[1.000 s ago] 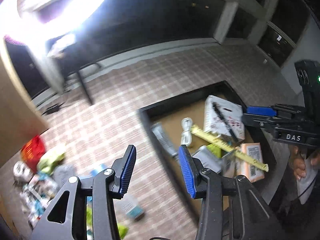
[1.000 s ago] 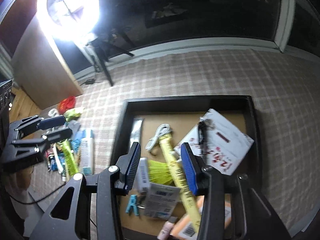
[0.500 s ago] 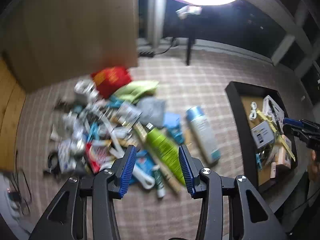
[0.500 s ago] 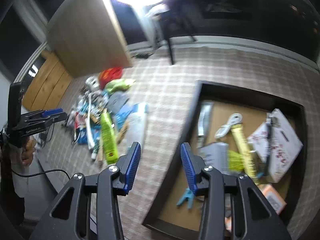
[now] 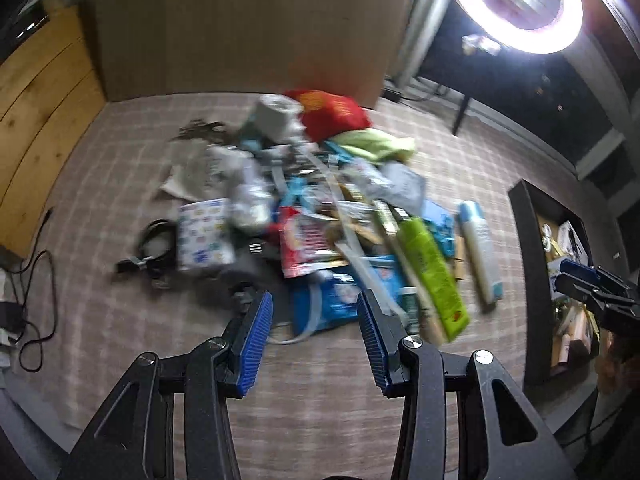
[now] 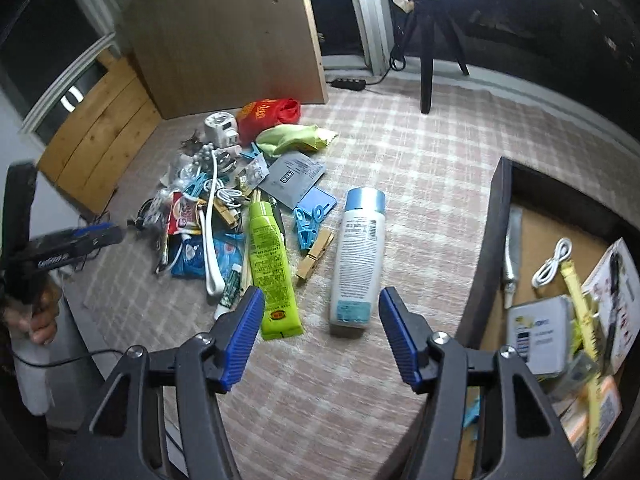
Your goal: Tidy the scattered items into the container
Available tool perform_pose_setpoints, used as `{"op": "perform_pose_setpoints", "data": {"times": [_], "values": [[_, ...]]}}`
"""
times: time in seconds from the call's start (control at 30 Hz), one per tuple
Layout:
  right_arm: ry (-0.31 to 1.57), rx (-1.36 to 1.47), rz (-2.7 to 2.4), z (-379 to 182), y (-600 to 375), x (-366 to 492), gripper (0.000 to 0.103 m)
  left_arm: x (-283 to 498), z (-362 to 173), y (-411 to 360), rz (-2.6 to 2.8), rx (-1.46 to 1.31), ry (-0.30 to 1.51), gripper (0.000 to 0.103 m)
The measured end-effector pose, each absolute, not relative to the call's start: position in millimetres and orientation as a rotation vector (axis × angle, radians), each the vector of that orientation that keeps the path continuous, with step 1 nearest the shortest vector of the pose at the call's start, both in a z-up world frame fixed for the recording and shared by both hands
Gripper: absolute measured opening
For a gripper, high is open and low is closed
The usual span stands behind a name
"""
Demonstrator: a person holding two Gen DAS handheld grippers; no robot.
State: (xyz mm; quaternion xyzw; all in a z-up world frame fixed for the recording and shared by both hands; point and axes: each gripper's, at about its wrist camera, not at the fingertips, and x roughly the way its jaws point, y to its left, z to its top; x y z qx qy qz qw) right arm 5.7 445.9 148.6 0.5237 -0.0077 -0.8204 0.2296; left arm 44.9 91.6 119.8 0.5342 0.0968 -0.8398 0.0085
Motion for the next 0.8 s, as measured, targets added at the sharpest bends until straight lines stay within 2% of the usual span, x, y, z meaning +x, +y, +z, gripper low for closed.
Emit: {"op": "perform_pose_setpoints", "data": {"times": [0.17, 0.33, 0.43, 0.5, 0.6, 0.8], "values": [[-0.11, 1.482, -2.234, 142.7, 427.2, -5.4, 0.059, 58.2, 108.5, 36.9, -2.567, 1.633, 0.389, 0.041], [-0.105, 1.45, -2.241, 148.0, 397.8, -13.8, 0.058, 58.6, 96.4, -1.0, -2.543, 1.61, 0.441, 0.041], [-0.102, 1.441, -2.21, 147.6, 377.0, -17.2, 0.053, 53.4, 95.6, -19.4, -2.534, 1.579, 0.495, 0.041], [-0.082, 1.447, -2.177, 144.5, 360.3, -19.7, 0.042, 48.2, 95.7, -26.5, -2.529, 1.577, 0.53, 0.041], [-0.034, 1.461, -2.13, 137.8, 336.6, -25.2, 0.035, 28.5, 103.2, -26.6, -2.555, 1.572, 0.523, 0.04], [0.036, 1.481, -2.003, 117.1, 298.3, -26.6, 0.028, -36.2, 120.7, 20.8, -2.673, 1.637, 0.48, 0.039]]}}
